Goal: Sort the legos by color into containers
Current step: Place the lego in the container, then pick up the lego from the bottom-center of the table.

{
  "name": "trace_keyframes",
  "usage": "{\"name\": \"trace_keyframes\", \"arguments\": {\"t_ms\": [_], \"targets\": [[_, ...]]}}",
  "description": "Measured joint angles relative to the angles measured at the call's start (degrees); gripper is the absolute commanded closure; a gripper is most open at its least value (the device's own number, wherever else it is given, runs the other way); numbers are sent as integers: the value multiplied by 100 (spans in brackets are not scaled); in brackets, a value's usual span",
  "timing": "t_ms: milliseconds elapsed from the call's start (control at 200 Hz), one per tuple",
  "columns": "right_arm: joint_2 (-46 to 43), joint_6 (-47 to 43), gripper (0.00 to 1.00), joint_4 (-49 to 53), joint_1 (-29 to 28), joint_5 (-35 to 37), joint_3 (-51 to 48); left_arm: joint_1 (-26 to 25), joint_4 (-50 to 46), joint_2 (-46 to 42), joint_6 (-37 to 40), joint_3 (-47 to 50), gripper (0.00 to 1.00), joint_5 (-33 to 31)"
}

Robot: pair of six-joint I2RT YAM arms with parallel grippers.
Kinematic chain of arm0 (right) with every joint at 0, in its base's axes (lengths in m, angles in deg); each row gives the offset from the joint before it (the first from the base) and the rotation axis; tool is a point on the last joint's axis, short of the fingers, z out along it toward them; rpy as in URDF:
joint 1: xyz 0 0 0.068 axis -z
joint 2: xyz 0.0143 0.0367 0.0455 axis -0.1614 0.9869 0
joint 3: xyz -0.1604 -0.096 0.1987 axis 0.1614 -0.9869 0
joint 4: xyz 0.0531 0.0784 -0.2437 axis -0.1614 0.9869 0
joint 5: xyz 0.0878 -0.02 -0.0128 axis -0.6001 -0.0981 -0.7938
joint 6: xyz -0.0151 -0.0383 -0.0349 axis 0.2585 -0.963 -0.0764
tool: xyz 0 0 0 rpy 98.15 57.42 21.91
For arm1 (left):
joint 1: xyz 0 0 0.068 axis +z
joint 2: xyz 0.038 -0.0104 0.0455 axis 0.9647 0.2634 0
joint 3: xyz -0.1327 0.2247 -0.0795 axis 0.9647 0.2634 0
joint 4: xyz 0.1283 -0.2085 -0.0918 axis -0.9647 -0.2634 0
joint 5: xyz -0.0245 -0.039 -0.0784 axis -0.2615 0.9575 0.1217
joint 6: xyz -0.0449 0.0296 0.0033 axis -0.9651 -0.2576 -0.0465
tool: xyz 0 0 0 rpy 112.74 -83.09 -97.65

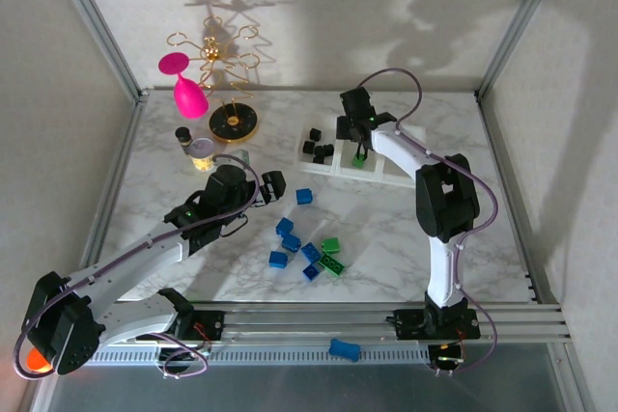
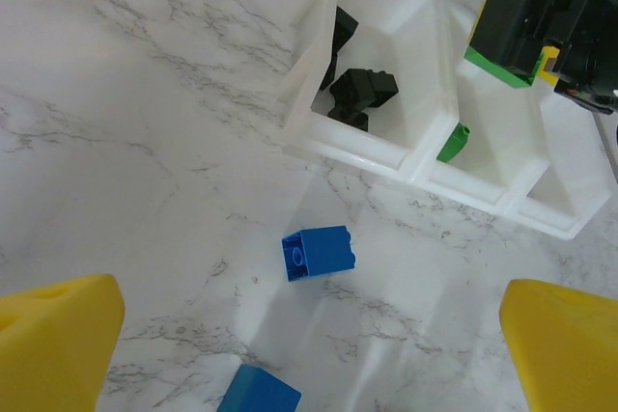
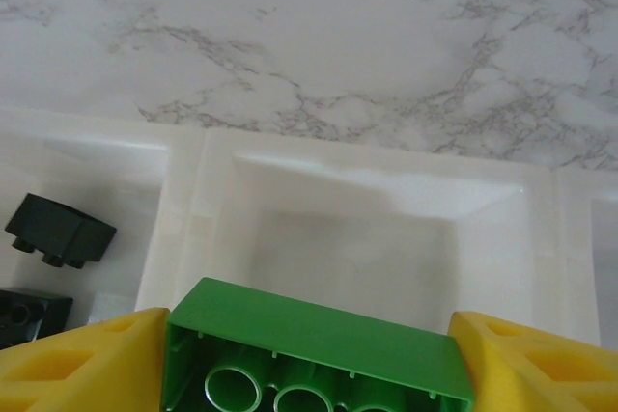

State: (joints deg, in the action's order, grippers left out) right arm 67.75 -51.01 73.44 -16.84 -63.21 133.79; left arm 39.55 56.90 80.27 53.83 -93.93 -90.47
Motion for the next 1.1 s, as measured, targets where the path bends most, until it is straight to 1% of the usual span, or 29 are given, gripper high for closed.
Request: {"name": "trace_keyframes", "arguments": {"t_ms": [340,431,541,666,796,951,1096], "targets": [[-105,-57,20,155,0,-11,-20,0,-2,-7,0,-70,0,0],[-365,-39,19,144,-44,-31,-205,0,-35,-61,-2,-70,0,0],[-975,57,17,129,-210,-203,-787,0,-127,-271,-4,-70,0,-4],[-1753,219,15,114,-575,-446,-1676,0,-295,-525,-7,-68,0,-31],[-2465,382,13,216,-1137,-673,-2702,0,-525,-852,-35,42,1,-105],[-3067,730,11,374,-1862,-951,-3617,0,-756,-1126,-116,205,0,-205],[-3331,1158,11,527,-2457,-1088,-4098,2,-870,-1233,-232,365,0,-223]]}}
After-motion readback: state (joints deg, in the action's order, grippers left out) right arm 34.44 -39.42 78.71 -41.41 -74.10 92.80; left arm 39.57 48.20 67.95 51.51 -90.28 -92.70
